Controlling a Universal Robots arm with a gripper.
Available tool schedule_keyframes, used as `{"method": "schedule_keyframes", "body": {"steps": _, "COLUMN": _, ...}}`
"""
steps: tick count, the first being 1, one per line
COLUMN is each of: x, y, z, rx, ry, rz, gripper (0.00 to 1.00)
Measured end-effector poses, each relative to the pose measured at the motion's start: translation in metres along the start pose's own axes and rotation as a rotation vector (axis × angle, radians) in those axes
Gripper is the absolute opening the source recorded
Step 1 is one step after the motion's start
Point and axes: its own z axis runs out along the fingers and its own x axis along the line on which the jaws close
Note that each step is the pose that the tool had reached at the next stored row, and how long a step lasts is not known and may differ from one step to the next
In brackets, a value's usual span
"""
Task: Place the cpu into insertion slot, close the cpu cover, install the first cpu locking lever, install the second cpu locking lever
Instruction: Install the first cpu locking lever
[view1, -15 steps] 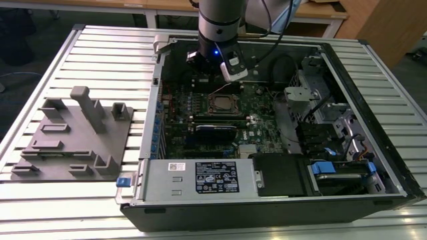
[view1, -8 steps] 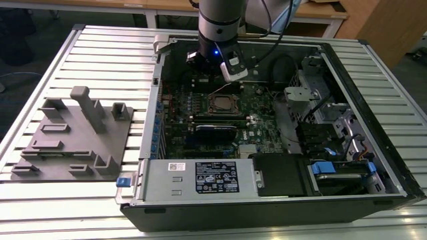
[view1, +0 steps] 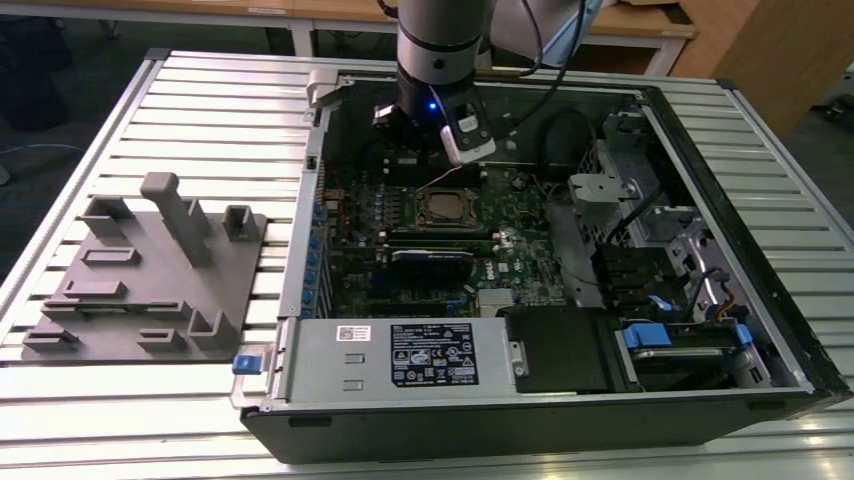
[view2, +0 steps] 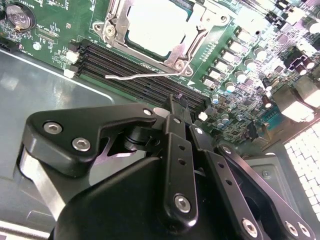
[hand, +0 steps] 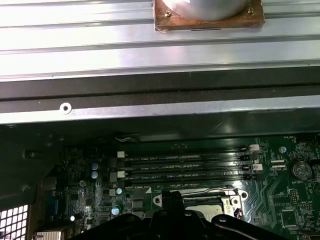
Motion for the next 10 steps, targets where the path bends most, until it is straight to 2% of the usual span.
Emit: {"method": "schedule_keyframes", "body": {"steps": 10, "x": 0.0, "y": -0.0008, "z": 0.003, "rx": 0.0018, "ry": 0.0, "rz": 0.0, "gripper": 0.11}}
